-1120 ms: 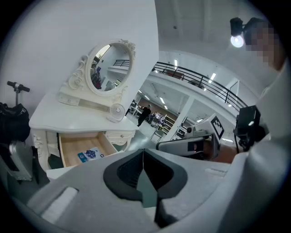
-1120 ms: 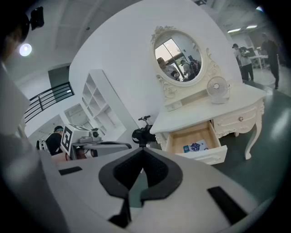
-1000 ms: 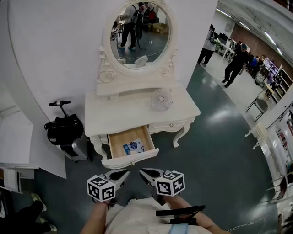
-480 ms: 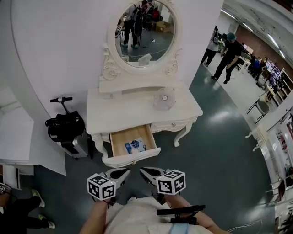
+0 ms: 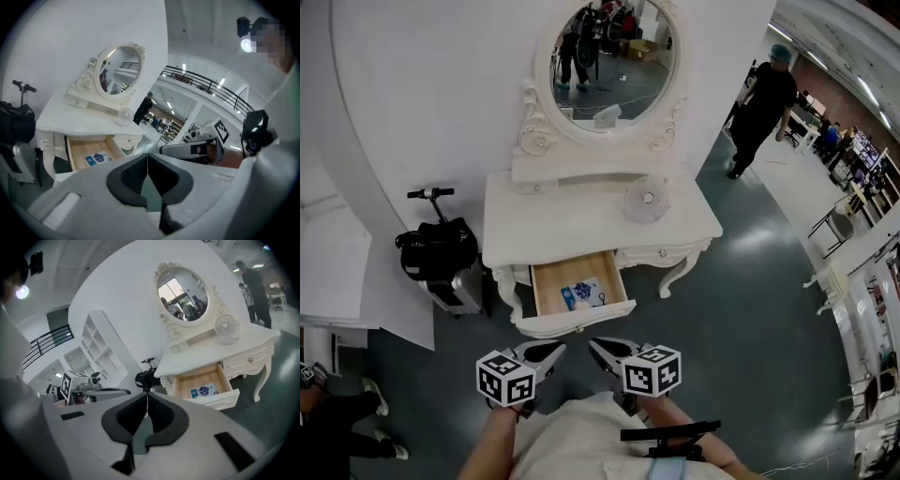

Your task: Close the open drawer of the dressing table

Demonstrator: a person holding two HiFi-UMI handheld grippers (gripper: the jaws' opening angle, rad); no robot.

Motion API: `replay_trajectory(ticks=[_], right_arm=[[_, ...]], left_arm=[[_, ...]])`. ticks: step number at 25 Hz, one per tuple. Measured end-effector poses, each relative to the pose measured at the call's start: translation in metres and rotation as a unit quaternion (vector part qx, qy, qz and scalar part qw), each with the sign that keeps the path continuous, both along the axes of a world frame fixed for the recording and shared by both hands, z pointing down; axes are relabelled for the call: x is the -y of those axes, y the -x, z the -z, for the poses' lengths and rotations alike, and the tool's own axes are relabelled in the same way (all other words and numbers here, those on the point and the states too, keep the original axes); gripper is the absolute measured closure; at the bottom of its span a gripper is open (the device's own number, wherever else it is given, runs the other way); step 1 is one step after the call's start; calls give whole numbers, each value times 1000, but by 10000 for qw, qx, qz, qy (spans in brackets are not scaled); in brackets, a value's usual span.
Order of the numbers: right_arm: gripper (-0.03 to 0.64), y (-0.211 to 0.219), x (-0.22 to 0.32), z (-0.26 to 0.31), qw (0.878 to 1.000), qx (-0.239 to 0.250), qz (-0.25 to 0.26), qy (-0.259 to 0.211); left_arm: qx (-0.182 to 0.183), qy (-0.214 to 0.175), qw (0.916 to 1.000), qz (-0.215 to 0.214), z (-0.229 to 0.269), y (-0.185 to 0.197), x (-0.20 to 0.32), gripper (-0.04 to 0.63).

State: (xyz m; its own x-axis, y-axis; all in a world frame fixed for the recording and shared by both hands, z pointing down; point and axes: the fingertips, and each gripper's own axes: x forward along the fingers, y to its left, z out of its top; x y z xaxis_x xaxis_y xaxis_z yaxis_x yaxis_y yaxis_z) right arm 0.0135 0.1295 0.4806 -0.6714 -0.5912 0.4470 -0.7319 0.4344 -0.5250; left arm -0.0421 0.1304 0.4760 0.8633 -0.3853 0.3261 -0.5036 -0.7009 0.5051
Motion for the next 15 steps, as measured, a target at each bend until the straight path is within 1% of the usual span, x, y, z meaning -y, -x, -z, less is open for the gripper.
replay_trajectory(ticks=[4, 7, 11, 15], right_arm=[[600, -1, 3, 0, 10000, -23, -56, 26], [600, -7, 10, -1, 9999, -53, -83, 43], [600, -17, 29, -3, 9999, -15, -120, 34], [600, -23, 53, -2, 10000, -34, -28, 17]], left_arm=[[-29, 47, 9999, 88, -3, 5, 4, 584], [-38, 91, 9999, 92, -6, 2, 10, 584], [-28, 146, 9998, 104, -8, -6, 23, 584], [-16, 207, 9996, 170, -8, -15, 43, 584]])
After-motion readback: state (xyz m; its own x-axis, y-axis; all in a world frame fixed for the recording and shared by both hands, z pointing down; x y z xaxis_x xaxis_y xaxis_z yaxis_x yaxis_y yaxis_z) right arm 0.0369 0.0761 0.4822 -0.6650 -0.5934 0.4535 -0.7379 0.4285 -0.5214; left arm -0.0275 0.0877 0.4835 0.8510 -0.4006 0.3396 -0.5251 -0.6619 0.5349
